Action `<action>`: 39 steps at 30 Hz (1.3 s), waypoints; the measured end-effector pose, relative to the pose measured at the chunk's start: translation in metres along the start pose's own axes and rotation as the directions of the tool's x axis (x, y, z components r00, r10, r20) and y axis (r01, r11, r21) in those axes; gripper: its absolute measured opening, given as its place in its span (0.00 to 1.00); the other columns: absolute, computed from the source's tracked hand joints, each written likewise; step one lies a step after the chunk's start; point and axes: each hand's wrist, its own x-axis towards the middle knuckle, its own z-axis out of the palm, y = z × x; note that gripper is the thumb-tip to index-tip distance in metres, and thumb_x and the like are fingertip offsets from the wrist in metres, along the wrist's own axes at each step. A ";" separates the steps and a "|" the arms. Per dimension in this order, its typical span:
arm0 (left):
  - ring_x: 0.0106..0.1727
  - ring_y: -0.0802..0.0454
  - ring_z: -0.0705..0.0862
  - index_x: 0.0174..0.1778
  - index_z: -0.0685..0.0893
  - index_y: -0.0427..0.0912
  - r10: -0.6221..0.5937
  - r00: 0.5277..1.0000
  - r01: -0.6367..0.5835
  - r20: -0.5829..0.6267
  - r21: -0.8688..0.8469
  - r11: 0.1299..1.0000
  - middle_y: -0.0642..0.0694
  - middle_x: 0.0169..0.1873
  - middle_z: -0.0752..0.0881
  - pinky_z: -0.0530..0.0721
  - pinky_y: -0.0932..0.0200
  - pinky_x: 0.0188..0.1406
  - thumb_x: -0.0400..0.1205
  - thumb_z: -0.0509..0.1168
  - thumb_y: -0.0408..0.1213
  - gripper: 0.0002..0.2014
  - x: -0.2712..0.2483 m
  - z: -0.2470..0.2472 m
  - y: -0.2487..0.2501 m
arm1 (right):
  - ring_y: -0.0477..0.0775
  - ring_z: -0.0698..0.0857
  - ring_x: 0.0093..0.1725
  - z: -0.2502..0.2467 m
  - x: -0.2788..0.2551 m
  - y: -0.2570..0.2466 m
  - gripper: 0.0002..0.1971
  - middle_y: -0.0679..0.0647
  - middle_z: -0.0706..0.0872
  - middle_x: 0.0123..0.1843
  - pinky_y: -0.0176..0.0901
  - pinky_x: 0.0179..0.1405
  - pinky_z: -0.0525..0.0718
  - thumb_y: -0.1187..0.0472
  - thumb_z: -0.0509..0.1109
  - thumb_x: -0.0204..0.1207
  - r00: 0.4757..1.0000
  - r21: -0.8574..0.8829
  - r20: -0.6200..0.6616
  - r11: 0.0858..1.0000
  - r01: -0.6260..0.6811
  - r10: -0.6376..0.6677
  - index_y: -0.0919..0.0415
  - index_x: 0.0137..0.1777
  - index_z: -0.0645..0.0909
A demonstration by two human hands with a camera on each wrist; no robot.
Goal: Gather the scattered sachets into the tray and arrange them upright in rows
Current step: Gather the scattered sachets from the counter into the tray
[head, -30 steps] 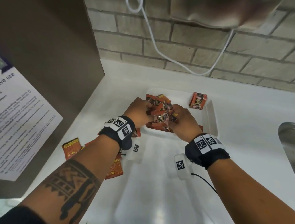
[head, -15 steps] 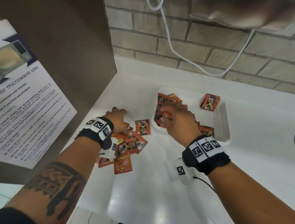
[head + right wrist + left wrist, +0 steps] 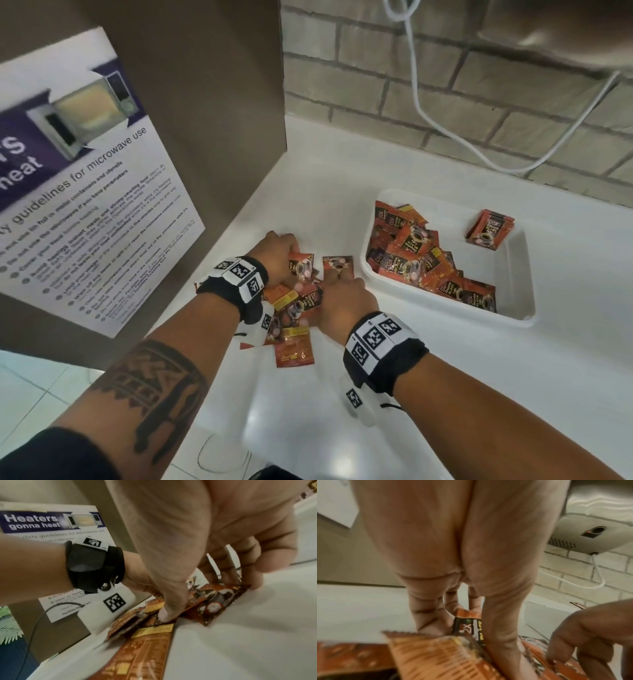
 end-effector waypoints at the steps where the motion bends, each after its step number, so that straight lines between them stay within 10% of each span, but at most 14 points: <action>1: 0.60 0.43 0.81 0.68 0.79 0.45 0.010 1.000 -0.010 -0.010 -0.012 1.000 0.41 0.63 0.78 0.80 0.55 0.57 0.65 0.86 0.44 0.37 0.001 0.000 -0.001 | 0.65 0.68 0.78 0.001 0.001 -0.001 0.51 0.61 0.64 0.82 0.59 0.71 0.77 0.38 0.78 0.70 1.000 0.015 -0.002 0.999 -0.028 0.028 0.59 0.84 0.56; 11: 0.52 0.46 0.83 0.58 0.83 0.42 0.055 0.997 -0.056 -0.045 -0.018 0.998 0.44 0.54 0.87 0.77 0.57 0.49 0.71 0.83 0.41 0.23 0.008 -0.005 -0.003 | 0.63 0.78 0.73 0.010 0.012 -0.007 0.52 0.61 0.62 0.82 0.58 0.66 0.83 0.38 0.80 0.68 0.986 0.254 -0.033 0.956 -0.149 0.162 0.61 0.82 0.56; 16: 0.52 0.46 0.83 0.59 0.84 0.42 0.093 0.993 -0.097 -0.072 -0.057 0.994 0.48 0.51 0.85 0.78 0.56 0.50 0.73 0.81 0.39 0.20 0.009 -0.010 -0.002 | 0.62 0.84 0.65 0.008 0.017 -0.002 0.40 0.61 0.77 0.72 0.55 0.62 0.86 0.53 0.81 0.71 0.976 0.392 -0.070 0.905 -0.163 0.206 0.63 0.77 0.63; 23: 0.53 0.41 0.85 0.53 0.79 0.42 0.116 0.960 -0.175 -0.255 -0.223 0.959 0.42 0.52 0.87 0.84 0.49 0.53 0.81 0.73 0.37 0.10 0.005 -0.037 -0.003 | 0.57 0.88 0.57 -0.003 0.001 0.014 0.16 0.56 0.89 0.59 0.46 0.54 0.87 0.67 0.74 0.77 0.974 0.465 -0.185 0.885 -0.030 0.131 0.63 0.64 0.79; 29: 0.56 0.41 0.89 0.58 0.80 0.44 -0.022 0.981 -0.090 -0.191 -0.557 0.825 0.42 0.55 0.89 0.89 0.37 0.58 0.76 0.77 0.33 0.18 -0.022 -0.068 -0.012 | 0.51 0.83 0.56 -0.024 -0.015 0.022 0.22 0.57 0.84 0.64 0.34 0.48 0.77 0.66 0.76 0.78 0.942 0.371 -0.336 0.922 0.113 0.020 0.61 0.72 0.80; 33: 0.54 0.41 0.88 0.58 0.78 0.47 -0.031 0.995 0.060 0.093 -0.322 0.945 0.42 0.54 0.87 0.89 0.38 0.54 0.75 0.73 0.23 0.21 -0.046 -0.063 -0.014 | 0.48 0.81 0.51 -0.032 -0.014 0.018 0.18 0.55 0.83 0.61 0.24 0.36 0.72 0.63 0.79 0.75 0.966 0.348 -0.215 0.912 0.216 -0.146 0.59 0.64 0.85; 39: 0.53 0.47 0.87 0.71 0.72 0.47 -0.153 0.970 0.136 0.189 0.098 0.986 0.48 0.52 0.85 0.89 0.50 0.51 0.72 0.79 0.31 0.33 -0.047 -0.019 -0.021 | 0.59 0.78 0.67 -0.009 0.003 -0.010 0.31 0.57 0.71 0.70 0.44 0.63 0.81 0.61 0.81 0.71 0.935 0.034 0.151 0.947 0.319 -0.321 0.53 0.75 0.80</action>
